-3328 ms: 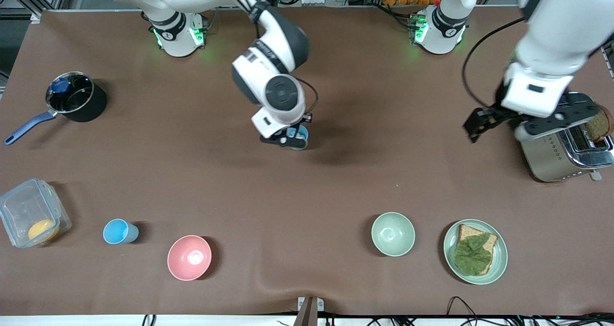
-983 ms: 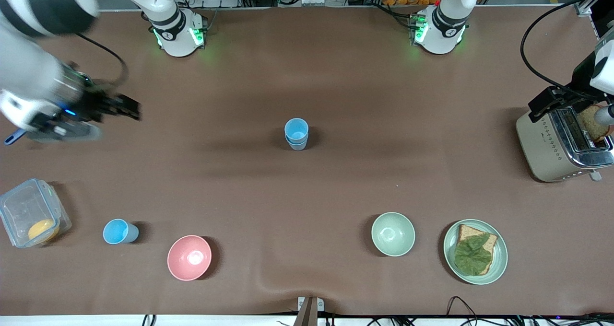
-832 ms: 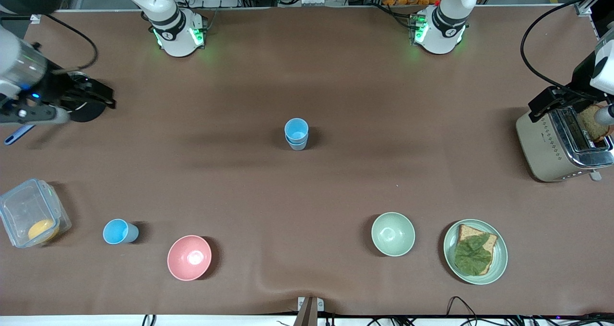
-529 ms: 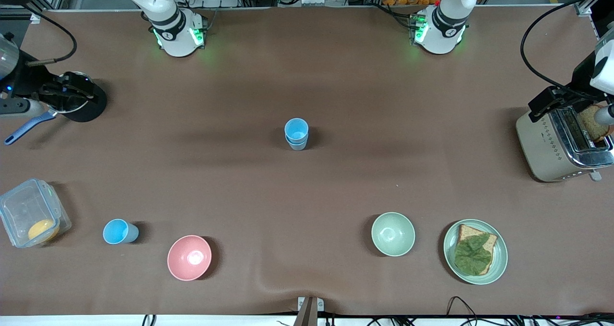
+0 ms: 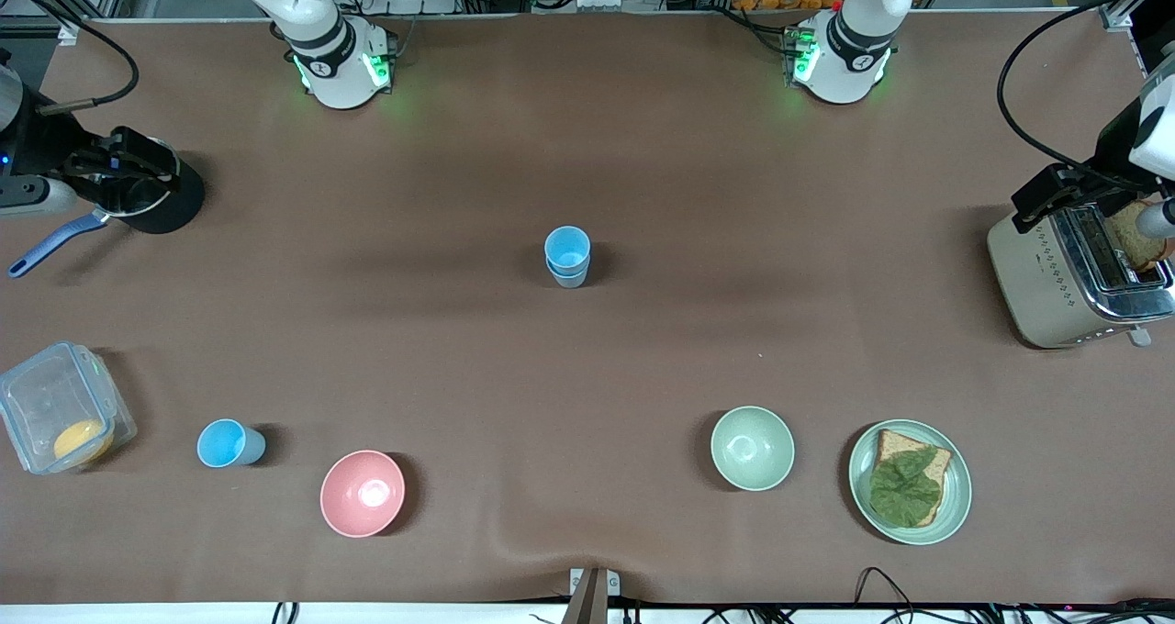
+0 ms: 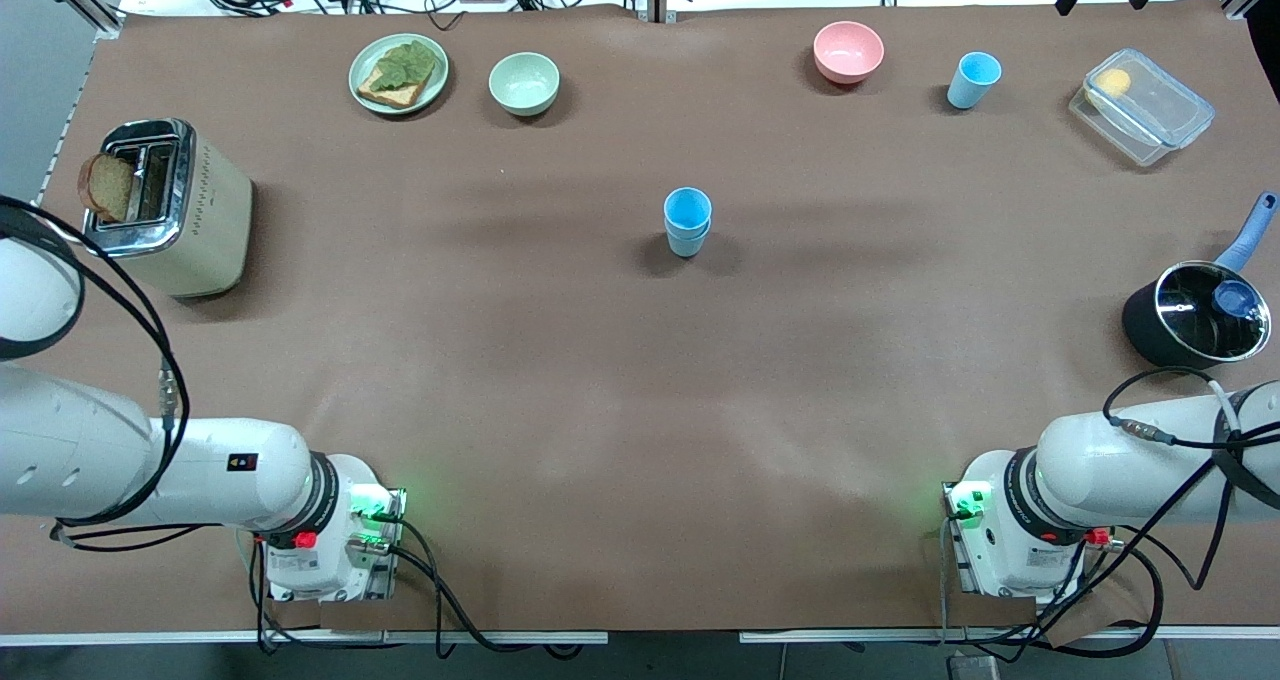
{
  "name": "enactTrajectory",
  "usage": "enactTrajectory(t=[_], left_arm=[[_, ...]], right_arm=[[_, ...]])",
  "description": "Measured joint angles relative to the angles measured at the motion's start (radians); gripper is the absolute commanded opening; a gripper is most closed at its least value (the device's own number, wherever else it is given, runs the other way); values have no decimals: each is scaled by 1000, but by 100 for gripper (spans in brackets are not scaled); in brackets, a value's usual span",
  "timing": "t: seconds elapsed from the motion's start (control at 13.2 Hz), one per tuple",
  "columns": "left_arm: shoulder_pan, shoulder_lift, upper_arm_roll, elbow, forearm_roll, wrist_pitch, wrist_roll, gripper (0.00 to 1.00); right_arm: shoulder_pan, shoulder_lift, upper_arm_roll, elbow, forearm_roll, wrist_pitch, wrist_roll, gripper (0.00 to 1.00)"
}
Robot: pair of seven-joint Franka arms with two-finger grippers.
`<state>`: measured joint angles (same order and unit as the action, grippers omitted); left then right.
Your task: Stack blue cups with both arms
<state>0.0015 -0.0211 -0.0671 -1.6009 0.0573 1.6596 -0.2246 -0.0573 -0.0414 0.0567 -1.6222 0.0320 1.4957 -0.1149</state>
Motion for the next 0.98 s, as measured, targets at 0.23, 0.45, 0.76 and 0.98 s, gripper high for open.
enactTrajectory(t=[0.23, 0.45, 0.76, 0.98], left_arm=[[2, 0, 8, 2, -20, 0, 17, 100], [2, 0, 8, 2, -20, 0, 19, 100], [2, 0, 8, 2, -20, -3, 38, 100], [2, 0, 8, 4, -20, -32, 83, 100]], right_arm=[[0, 0, -1, 0, 0, -18, -2, 100], [-2, 0, -4, 0, 0, -21, -2, 100], [-2, 0, -4, 0, 0, -25, -2, 100], [-2, 1, -4, 0, 0, -25, -2, 100]])
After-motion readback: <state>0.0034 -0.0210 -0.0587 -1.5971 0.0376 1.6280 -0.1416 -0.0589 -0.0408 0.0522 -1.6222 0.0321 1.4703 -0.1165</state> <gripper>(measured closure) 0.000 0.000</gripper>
